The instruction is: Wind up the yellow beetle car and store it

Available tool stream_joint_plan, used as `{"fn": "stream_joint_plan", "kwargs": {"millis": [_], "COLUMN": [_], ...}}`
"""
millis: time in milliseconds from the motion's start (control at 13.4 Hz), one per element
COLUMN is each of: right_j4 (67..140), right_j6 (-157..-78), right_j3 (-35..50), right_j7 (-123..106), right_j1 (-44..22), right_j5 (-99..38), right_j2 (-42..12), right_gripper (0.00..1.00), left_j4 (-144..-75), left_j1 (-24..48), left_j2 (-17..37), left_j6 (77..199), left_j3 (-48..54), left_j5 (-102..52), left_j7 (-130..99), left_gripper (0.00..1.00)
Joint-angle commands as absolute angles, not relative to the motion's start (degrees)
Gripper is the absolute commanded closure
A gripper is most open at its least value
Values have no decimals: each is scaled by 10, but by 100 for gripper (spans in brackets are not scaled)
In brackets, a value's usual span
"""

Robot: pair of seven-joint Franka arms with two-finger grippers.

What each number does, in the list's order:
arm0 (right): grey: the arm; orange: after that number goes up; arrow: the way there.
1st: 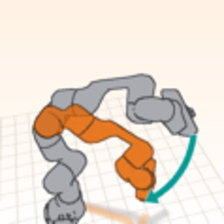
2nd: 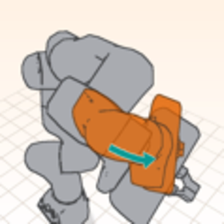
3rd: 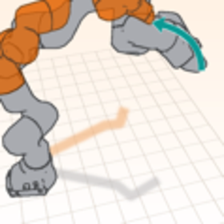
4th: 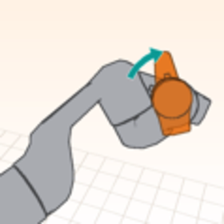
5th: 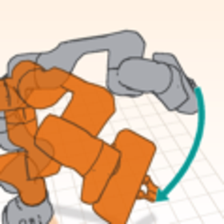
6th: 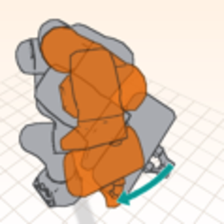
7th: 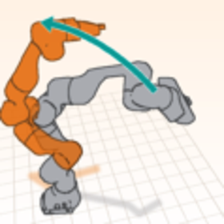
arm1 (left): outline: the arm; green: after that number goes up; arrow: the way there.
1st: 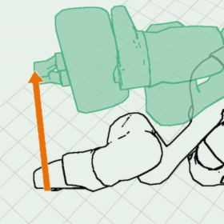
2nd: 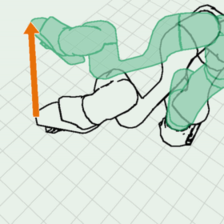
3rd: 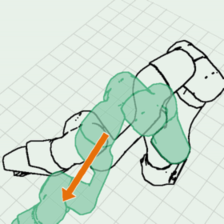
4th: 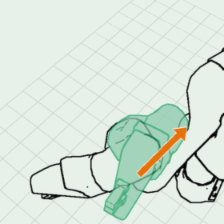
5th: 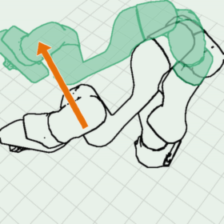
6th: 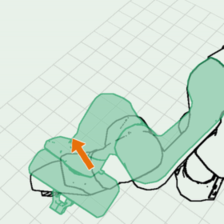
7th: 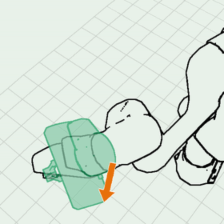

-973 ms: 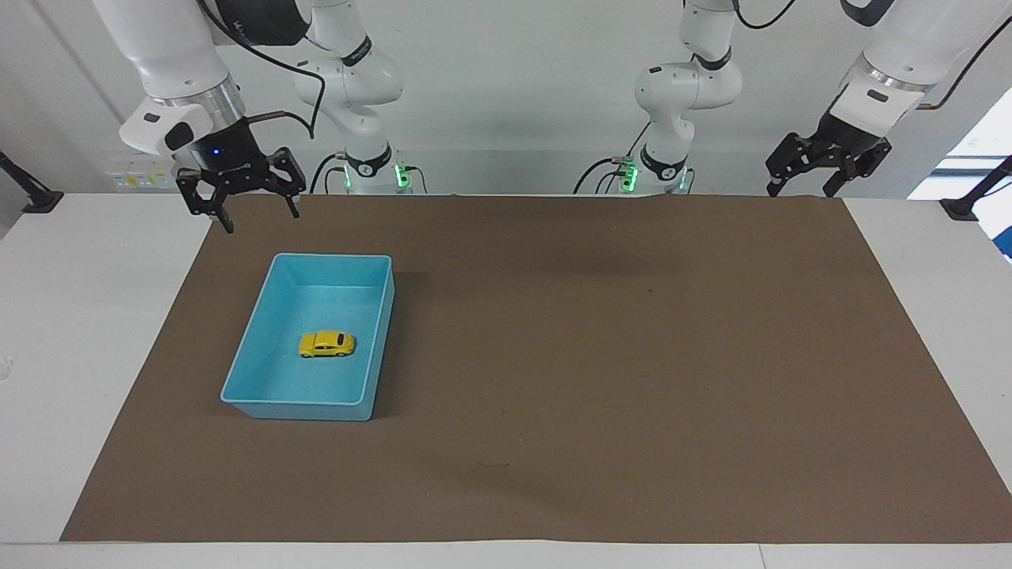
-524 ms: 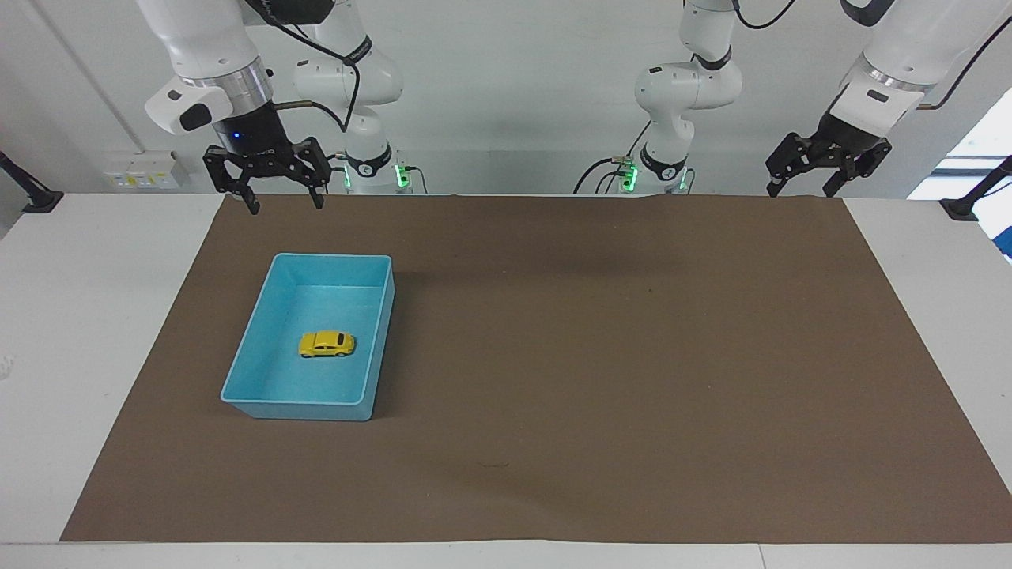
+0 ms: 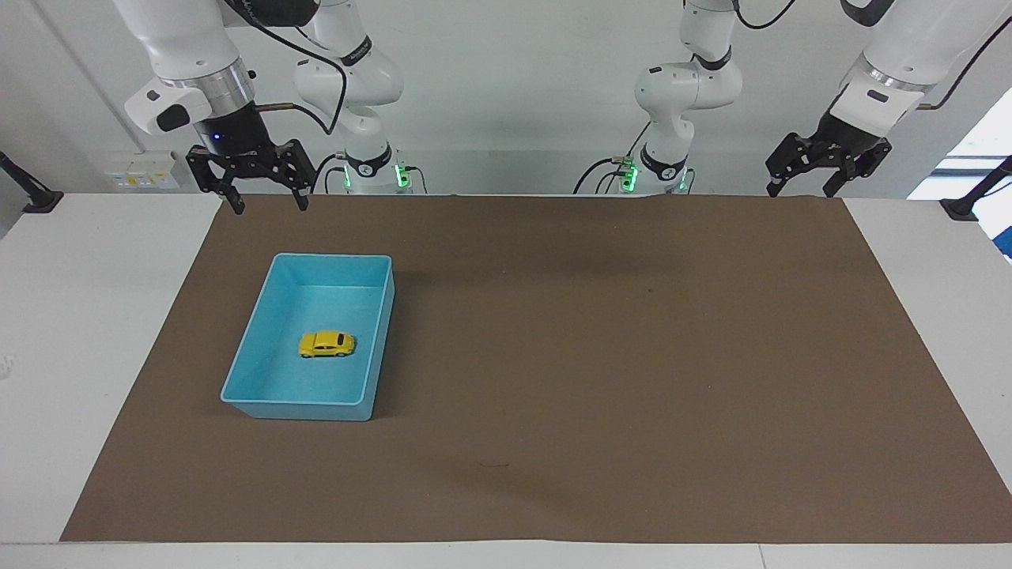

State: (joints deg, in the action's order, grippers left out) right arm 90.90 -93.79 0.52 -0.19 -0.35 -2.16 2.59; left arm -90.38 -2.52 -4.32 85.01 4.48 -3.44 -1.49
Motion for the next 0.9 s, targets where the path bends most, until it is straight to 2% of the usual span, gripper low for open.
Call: {"fn": "stream_joint_plan", "kwargs": {"millis": [0,823], "right_j4": [904,906], "right_j6": [-927,-923], "right_j3": [7,-11], "right_j7": [7,4], "right_j1": [4,-29], "right_j5": [-25,-23], "right_j2": [26,20], "right_gripper": [0,0], "left_j4": [-906,-906], "left_j1": [-31,-31], "left_j2": [-47,-47], "left_j6": [844,844], "left_j3": [47,47], "left_j5": [-28,-28], "left_j7": [-11,-11], "left_gripper": [0,0]}}
